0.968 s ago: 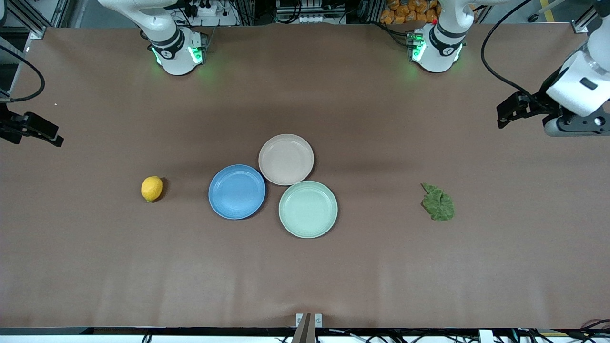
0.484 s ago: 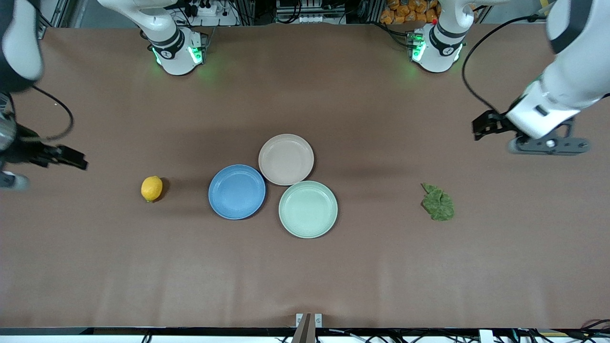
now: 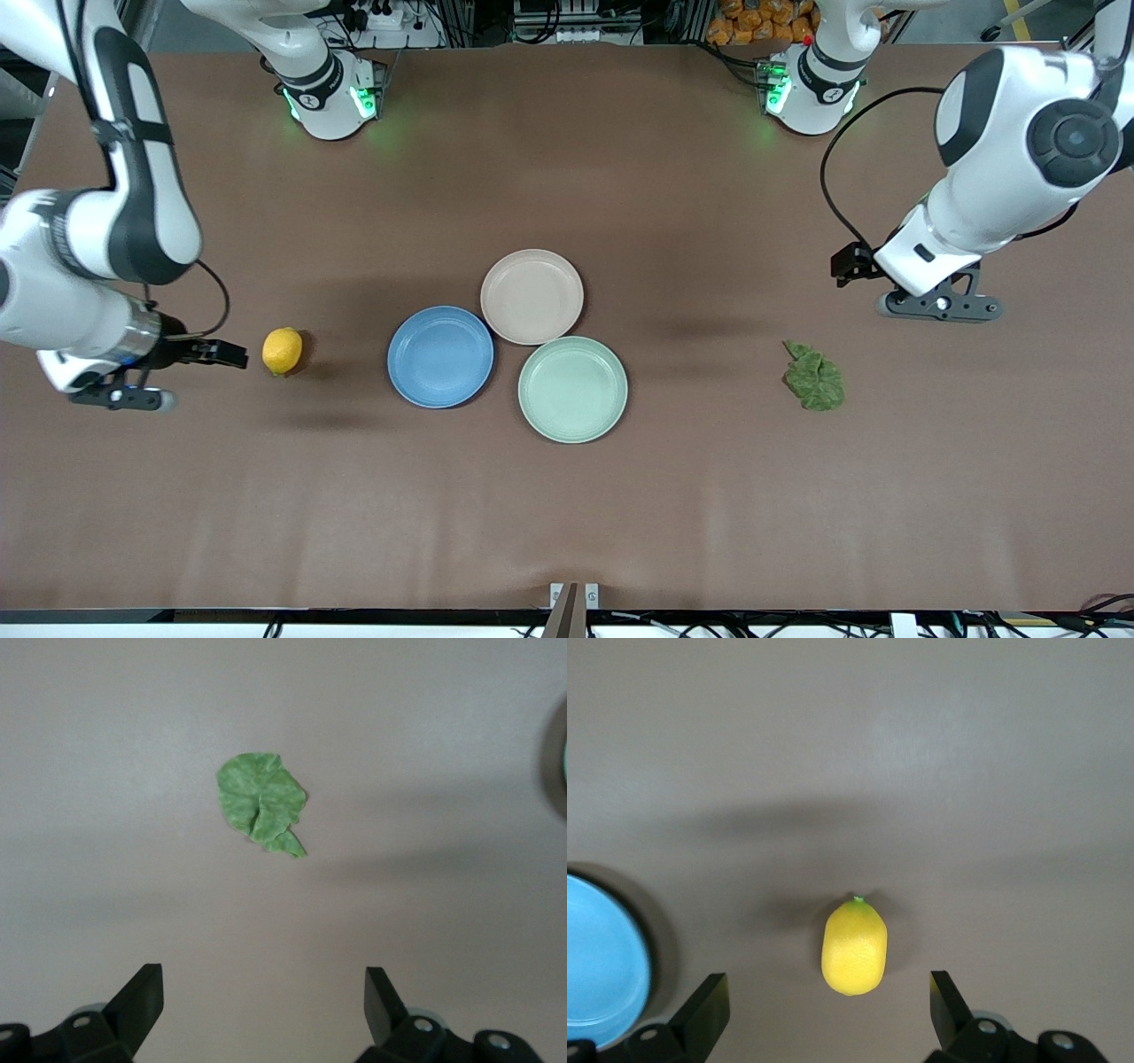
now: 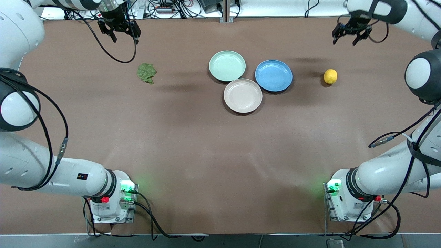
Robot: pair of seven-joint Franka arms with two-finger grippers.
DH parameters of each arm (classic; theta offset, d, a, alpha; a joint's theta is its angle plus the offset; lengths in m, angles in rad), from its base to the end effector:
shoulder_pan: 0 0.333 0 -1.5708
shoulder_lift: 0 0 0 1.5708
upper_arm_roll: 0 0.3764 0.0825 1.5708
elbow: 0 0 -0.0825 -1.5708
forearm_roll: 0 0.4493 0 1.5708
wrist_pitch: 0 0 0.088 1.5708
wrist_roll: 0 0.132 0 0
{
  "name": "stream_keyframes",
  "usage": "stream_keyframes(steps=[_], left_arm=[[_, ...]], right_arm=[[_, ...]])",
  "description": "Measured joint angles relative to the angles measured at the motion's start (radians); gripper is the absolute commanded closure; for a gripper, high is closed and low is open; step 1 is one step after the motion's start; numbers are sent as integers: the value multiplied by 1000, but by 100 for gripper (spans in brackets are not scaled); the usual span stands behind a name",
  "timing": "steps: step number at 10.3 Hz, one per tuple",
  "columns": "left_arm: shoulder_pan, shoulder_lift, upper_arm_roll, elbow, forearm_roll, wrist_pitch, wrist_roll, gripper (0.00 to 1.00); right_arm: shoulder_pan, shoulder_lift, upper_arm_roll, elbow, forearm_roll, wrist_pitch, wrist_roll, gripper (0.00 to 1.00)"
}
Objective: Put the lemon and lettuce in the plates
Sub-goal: 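Lower the right gripper over the lemon while the left gripper lowers to lettuce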
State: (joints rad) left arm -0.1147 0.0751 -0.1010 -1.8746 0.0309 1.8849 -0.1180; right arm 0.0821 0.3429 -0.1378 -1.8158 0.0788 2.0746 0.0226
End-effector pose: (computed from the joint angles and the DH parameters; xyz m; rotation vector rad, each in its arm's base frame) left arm 0.6238 -0.1323 0.4754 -3.1038 0.1680 0.0931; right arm 0.7001 -0.0273 0.3423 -3.1119 0.1761 0.1244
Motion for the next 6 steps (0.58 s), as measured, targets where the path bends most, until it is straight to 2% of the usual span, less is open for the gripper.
stream_keyframes(steps=[3,6], left_arm=[[5,82,1,-23,0,92,0,0],[49,216,7,-29,1,191,0,0]], right_arm=[[0,16,0,-115,1,79,2,0],[-6,67,-2,-144,1,156,4,0]])
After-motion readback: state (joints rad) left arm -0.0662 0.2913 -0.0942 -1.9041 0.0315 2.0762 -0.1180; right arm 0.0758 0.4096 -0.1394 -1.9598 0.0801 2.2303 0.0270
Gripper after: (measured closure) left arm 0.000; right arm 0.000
